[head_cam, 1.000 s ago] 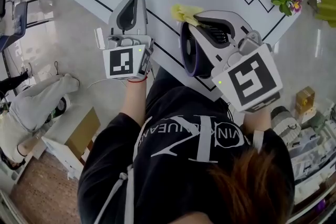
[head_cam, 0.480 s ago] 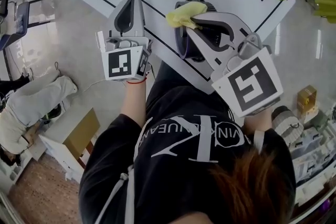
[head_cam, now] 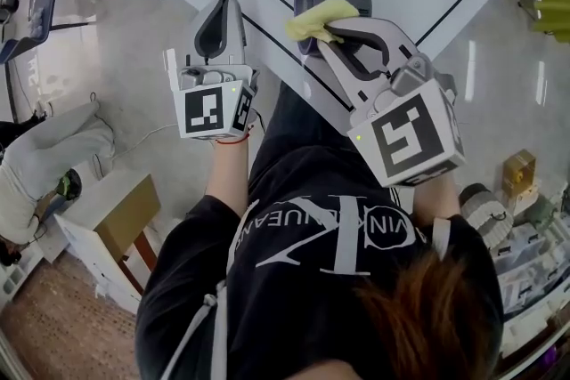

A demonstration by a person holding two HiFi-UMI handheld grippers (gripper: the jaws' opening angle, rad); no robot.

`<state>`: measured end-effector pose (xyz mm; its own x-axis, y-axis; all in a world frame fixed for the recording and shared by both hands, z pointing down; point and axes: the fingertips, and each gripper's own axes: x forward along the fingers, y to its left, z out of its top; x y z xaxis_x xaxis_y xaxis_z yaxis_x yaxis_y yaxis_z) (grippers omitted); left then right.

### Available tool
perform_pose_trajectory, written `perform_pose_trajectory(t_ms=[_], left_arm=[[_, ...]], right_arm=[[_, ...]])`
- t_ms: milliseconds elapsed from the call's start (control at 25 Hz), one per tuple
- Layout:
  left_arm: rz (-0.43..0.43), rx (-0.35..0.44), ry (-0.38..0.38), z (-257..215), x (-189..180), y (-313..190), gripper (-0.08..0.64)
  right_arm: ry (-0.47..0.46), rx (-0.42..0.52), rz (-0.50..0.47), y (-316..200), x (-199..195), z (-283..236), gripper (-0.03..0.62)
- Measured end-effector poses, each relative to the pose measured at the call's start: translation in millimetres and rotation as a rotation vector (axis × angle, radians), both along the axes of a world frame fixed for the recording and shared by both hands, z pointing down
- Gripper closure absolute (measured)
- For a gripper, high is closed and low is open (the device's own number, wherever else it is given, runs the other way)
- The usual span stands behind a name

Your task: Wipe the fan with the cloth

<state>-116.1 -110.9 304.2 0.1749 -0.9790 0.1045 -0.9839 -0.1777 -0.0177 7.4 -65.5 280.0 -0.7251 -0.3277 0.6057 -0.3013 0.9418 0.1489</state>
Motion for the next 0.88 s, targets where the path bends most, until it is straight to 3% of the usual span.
perform_pose_trajectory(t_ms=[600,760,880], left_arm=[[-0.095,0.028,-0.026,-10,-23,72,0.551],[-0.087,0.026,-0.033,-13,-28,84,0.551],[-0.015,0.006,-0.023,-8,-22,81,0.55]], right_arm=[[0.097,0.094,0.0,36,5,42,0.566],[0.138,0.122,0.018,45,7,61,0.566],[0.137,0.147,0.059,46,8,65,0.566]])
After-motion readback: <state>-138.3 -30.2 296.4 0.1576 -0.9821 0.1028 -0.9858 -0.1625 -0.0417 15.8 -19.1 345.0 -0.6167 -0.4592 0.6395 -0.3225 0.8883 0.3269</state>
